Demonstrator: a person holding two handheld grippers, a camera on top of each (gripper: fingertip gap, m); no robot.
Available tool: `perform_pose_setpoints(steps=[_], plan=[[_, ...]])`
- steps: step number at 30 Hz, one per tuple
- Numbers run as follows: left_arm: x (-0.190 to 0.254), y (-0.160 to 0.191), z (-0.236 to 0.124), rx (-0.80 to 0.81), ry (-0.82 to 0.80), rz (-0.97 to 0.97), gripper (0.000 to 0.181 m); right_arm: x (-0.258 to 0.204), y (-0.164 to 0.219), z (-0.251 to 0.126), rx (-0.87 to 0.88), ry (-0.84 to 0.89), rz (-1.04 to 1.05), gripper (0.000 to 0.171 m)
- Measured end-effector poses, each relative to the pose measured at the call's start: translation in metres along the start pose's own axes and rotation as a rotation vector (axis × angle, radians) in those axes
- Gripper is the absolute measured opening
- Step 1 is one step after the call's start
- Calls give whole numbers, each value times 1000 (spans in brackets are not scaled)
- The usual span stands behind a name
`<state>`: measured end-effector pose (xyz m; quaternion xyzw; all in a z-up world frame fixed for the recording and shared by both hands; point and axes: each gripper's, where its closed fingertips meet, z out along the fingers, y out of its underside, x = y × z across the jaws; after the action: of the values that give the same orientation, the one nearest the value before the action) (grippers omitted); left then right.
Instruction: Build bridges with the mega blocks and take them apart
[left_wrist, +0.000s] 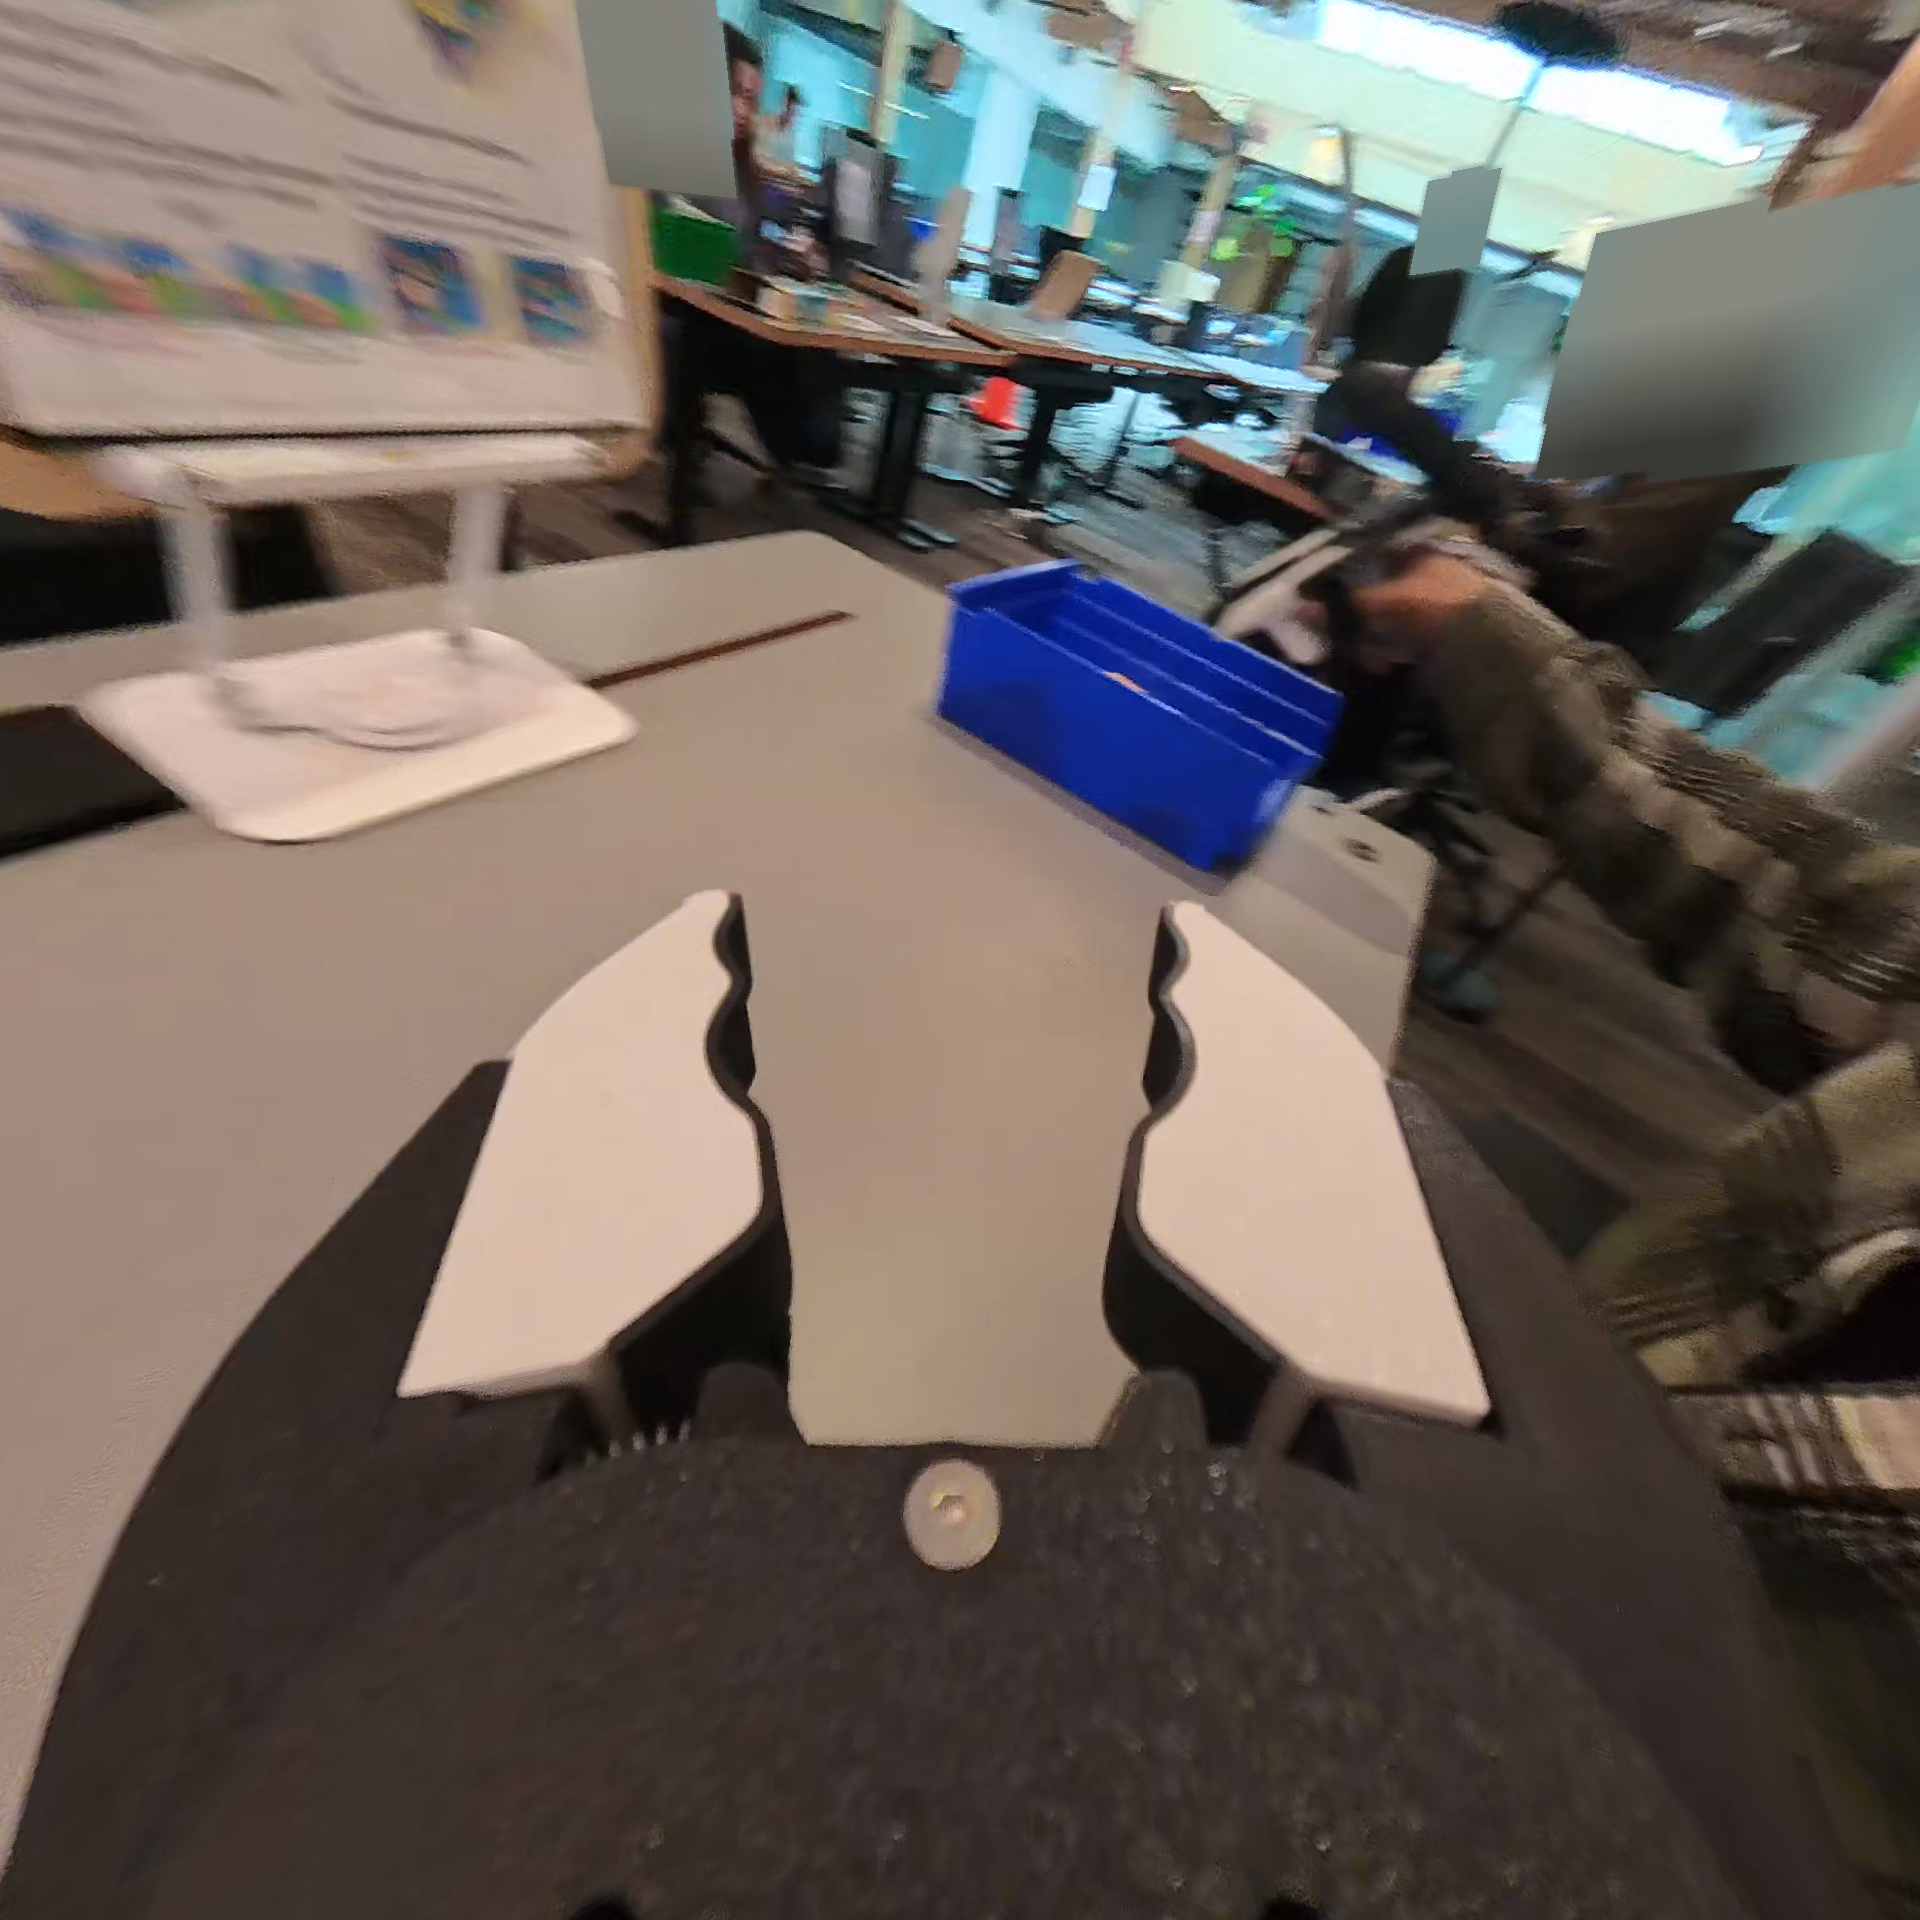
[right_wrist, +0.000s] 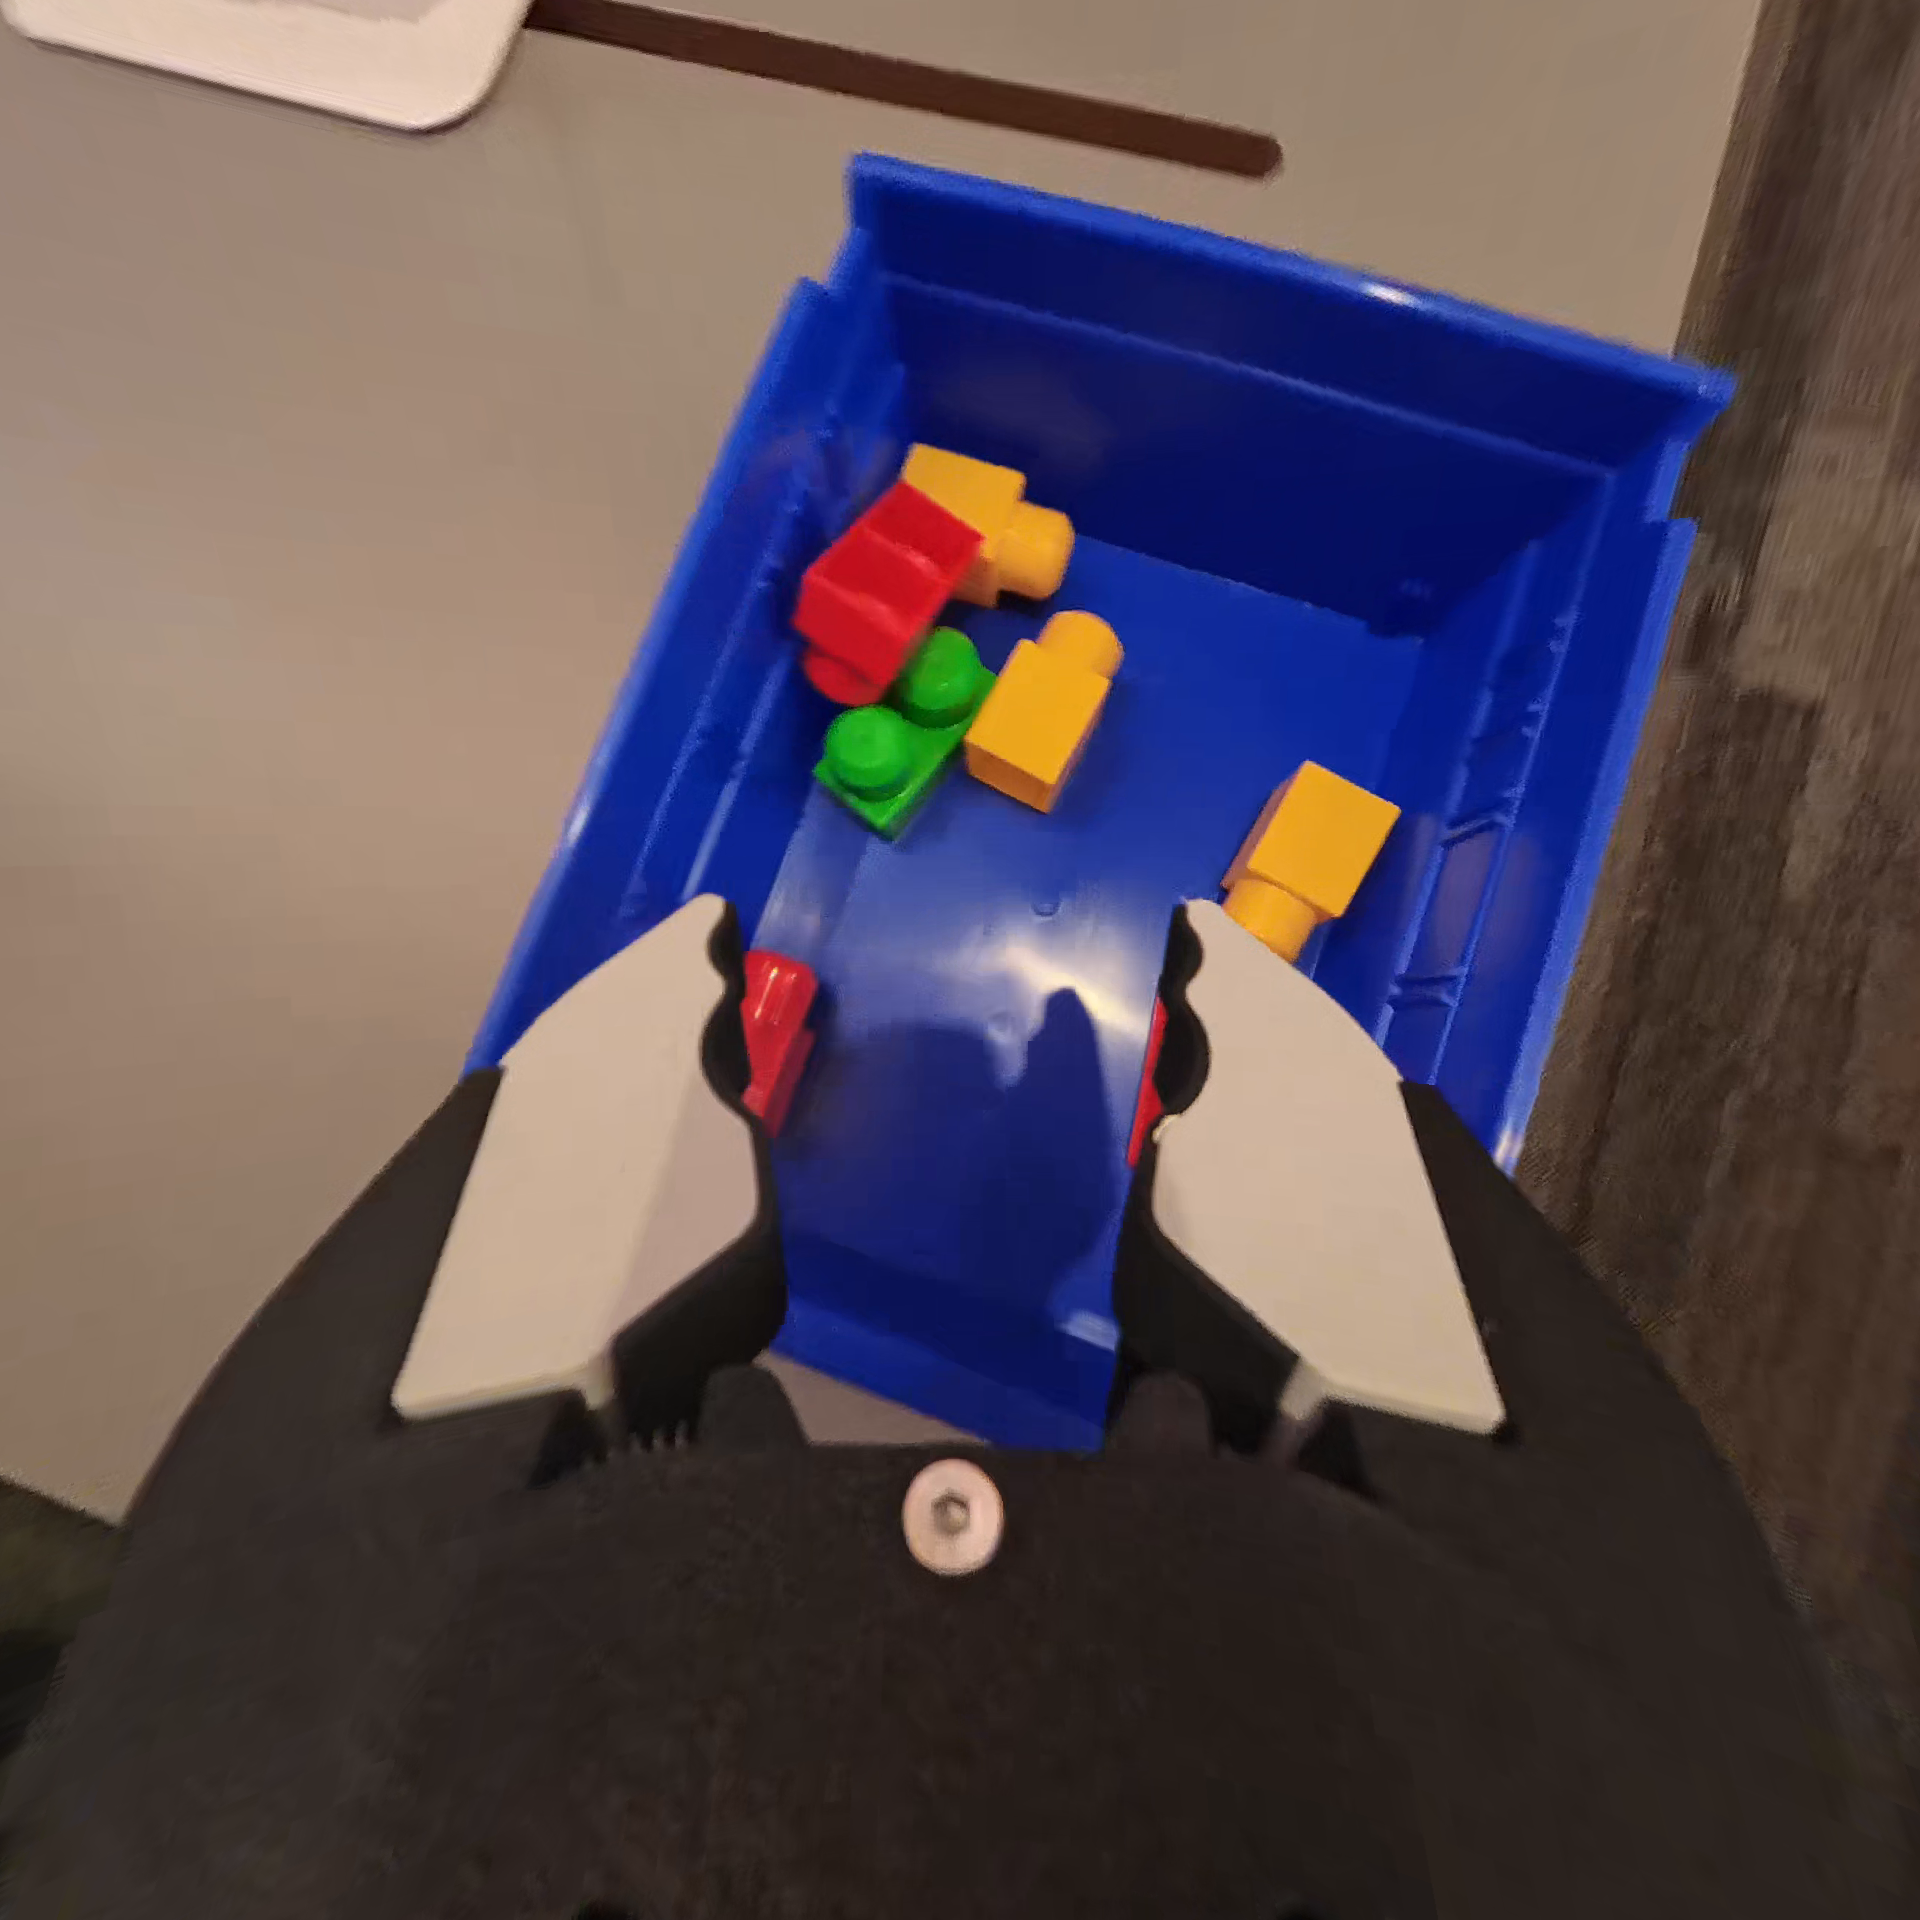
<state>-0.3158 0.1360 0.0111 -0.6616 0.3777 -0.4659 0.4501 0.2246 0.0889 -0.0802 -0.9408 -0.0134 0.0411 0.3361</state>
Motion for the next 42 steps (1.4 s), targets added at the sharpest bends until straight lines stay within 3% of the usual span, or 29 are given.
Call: perform_pose_setpoints(steps=[5,13,26,32,37,42], plan=[[49,44,48,-6,208,-126,74,28,-5,55,-106,18,214,67],[49,71,43,-22,242,-233,73,48,4,114,-244,69,317,67],[40,75,33,-3,269,-275,73,36,7,127,-300,60,330,56],[41,80,32,-20,277,-287,73,64,11,115,-356,215,279,59],[40,78,28,-10,264,-283,73,45,-3,116,-287,91,352,60],[43,76,30,-11,276,-281,73,41,-5,128,-328,89,374,67]])
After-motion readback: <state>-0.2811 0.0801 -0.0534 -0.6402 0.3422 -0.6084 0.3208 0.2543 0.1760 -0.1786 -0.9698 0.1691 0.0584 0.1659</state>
